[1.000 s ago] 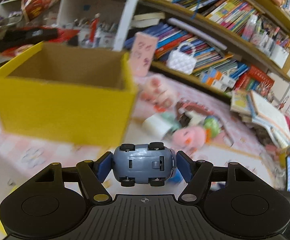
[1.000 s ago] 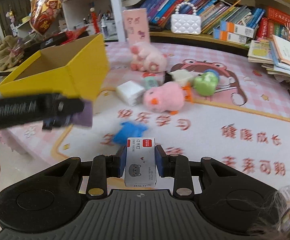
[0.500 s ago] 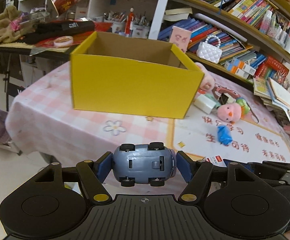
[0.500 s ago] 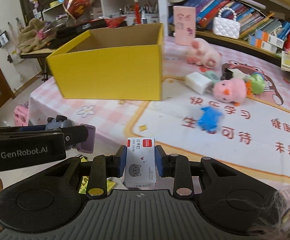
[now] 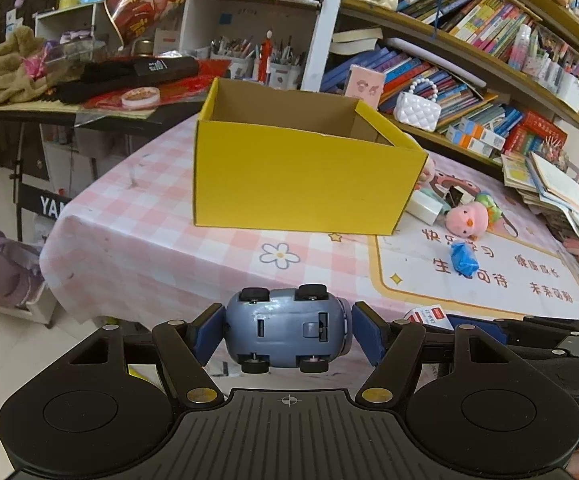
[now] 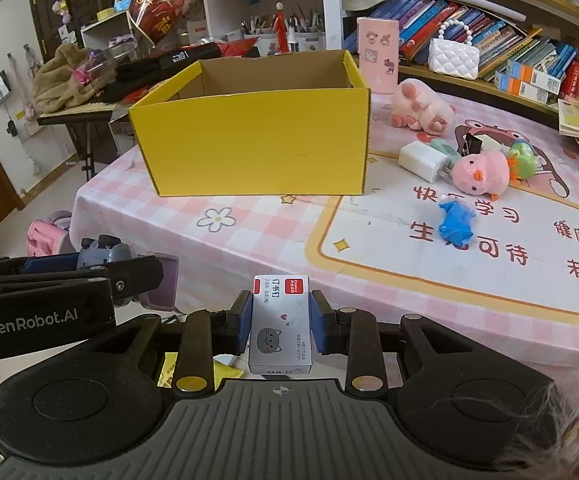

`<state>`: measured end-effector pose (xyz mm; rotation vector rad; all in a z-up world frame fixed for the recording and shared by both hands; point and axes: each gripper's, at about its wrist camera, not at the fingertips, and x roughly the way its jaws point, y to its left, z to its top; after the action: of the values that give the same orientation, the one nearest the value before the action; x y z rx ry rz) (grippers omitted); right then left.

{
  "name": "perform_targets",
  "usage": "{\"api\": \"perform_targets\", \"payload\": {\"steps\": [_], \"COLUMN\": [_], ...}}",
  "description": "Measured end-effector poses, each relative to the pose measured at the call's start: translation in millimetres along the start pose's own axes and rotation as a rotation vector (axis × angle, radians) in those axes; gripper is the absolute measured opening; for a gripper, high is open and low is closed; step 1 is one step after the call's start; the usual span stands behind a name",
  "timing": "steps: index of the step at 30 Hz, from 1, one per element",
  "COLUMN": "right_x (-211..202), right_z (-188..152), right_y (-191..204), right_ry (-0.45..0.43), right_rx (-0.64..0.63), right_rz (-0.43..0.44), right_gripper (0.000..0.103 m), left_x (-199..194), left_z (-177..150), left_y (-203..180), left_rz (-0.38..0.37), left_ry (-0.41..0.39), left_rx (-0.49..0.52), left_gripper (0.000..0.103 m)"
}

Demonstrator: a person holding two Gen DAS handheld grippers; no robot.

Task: Organize objects
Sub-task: 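Carry the white box and grey car with both tools over the yellow box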

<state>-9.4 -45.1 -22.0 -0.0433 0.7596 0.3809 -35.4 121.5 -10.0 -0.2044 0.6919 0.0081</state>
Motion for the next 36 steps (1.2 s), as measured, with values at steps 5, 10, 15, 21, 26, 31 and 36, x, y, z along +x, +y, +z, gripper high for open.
{"api": "perform_targets", "payload": {"steps": [5, 10, 15, 21, 26, 31, 36], "right_x": [-0.7, 1.5, 4.4, 10.0, 16.5, 29.1, 56.0], "right_z": [1.5, 5.4, 10.5, 24.3, 58.9, 106.6, 149.6], "right_y": [10.5, 16.9, 20.3, 15.5, 5.0, -7.2, -21.6], "right_ry": [-0.001, -0.001, -0.017, -0.037, -0.102, -0.189, -0.238], "right_rx": [0.005, 0.004, -0.027, -0.037, -0.020, -0.040, -0.099], "right_rz": [-0.006, -0.005, -0.010, -0.009, -0.015, -0.017, -0.028], "right_gripper": [0.028, 0.028, 0.028, 0.028, 0.028, 0.028, 0.028], "left_x": [-6.0, -9.5, -10.7, -6.6, 0.7, 17.8, 47.6], "left_z": [1.3, 4.5, 10.3, 27.8, 60.0, 105.0, 139.2], "left_y": [9.4, 15.0, 16.5, 17.6, 17.7, 12.6, 6.6], "left_rz": [-0.005, -0.005, -0.004, -0.011, -0.024, -0.026, -0.002], "left_ry": [-0.014, -0.036, -0.065, -0.100, -0.158, -0.236, -0.270], "left_rx": [0.015, 0.026, 0.037, 0.025, -0.006, -0.029, -0.032], "left_gripper": [0.069, 0.069, 0.069, 0.069, 0.069, 0.069, 0.069]}}
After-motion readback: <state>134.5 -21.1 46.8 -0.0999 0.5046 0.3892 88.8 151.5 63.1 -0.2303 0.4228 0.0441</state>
